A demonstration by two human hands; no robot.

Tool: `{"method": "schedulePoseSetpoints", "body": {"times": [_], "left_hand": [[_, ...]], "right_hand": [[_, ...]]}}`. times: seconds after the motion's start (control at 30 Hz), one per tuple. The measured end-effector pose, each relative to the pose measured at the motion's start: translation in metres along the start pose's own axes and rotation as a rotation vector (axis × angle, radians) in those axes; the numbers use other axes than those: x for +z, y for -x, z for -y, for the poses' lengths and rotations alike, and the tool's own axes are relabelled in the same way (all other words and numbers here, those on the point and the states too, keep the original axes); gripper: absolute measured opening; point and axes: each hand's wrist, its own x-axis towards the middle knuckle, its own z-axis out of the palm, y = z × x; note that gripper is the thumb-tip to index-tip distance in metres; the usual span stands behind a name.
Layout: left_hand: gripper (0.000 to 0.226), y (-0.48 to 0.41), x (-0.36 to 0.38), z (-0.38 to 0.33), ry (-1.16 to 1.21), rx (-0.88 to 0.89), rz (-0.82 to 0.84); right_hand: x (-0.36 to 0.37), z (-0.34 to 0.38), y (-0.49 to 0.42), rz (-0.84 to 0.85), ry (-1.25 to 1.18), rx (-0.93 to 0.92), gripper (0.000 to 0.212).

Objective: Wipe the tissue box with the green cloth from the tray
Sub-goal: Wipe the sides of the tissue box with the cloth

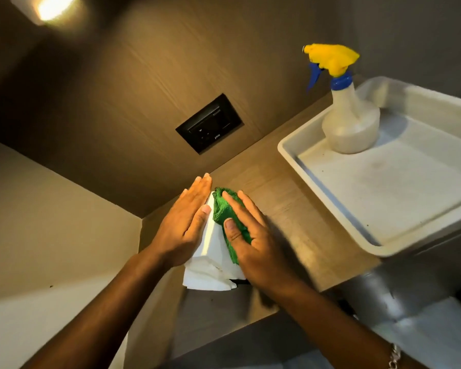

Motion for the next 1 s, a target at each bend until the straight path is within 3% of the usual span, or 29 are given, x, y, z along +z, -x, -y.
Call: {"method": "schedulePoseSetpoints", "body": {"times": [0.17, 0.33, 0.47, 0.6, 0.9, 1.0], "left_hand": [[0.056, 0.001, -0.001, -0.003, 0.068, 0.003, -0.008], [0.057, 0.001, -0.002, -0.001, 0.124, -0.013, -0.013], [0.057, -0.001, -0.003, 0.000, 0.106, 0.015, -0.022], [0.058, -0.003, 0.000, 0.003, 0.088, 0.011, -0.033], [0.060, -0.003, 0.002, 0.006, 0.100, 0.021, -0.044], [0.060, -0.003, 0.004, 0.007, 0.052, 0.037, -0.040]], "right_hand": [[0.023, 0.005, 0.042, -0.076, 0.176, -0.086, 0.045], [0.054, 0.006, 0.047, -0.291, -0.028, -0.146, 0.044], [0.056, 0.001, 0.008, -0.416, -0.056, -0.111, 0.047], [0.048, -0.005, -0.017, -0.445, -0.125, -0.063, 0.044], [0.086, -0.008, 0.044, -0.495, -0.073, -0.181, 0.041], [0.076, -0.003, 0.024, -0.498, -0.114, -0.122, 0.040]]}}
